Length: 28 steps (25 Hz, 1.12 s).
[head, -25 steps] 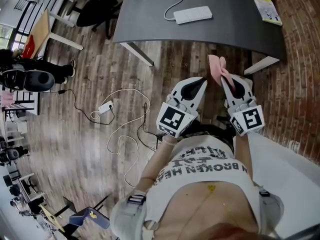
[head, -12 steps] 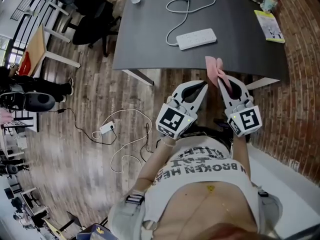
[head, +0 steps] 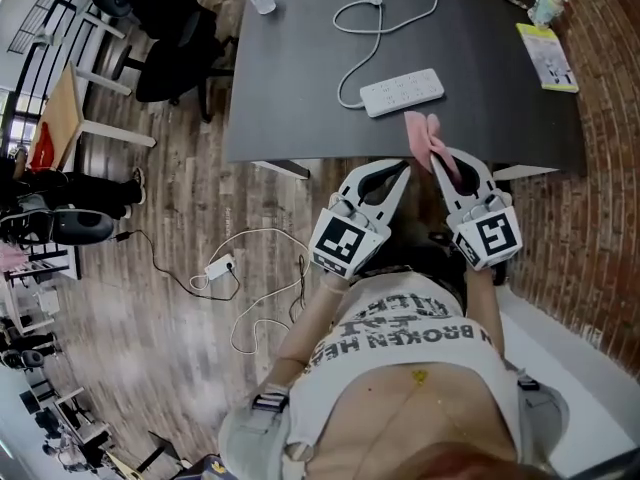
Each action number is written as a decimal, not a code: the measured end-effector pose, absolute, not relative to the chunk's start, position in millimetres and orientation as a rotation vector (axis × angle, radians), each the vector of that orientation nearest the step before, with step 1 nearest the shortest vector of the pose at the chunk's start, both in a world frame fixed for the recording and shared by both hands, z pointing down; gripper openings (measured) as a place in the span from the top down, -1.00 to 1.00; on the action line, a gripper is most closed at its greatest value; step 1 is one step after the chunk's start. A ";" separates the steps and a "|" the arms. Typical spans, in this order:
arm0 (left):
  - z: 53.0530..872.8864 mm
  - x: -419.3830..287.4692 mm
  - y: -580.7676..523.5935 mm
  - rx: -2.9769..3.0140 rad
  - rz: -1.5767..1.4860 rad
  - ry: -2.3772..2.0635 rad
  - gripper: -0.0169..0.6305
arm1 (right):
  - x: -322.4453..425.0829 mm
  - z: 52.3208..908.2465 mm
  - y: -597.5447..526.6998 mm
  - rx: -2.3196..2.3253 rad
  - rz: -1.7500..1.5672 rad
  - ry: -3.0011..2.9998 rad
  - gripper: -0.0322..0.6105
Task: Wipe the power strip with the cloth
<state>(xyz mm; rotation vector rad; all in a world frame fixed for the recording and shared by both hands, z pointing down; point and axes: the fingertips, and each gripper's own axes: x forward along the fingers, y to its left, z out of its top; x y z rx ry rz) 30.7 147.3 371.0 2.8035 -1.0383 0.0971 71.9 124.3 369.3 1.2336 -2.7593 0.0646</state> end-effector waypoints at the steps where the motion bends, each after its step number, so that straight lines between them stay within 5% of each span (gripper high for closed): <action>1: 372.5 29.2 143.6 2.797 0.095 -1.043 0.92 | 71.7 371.3 120.4 1.230 0.067 -2.753 0.85; 28: 378.4 71.9 -31.2 2.682 0.143 -1.231 0.92 | 98.0 376.7 -44.7 0.954 0.057 -2.808 0.85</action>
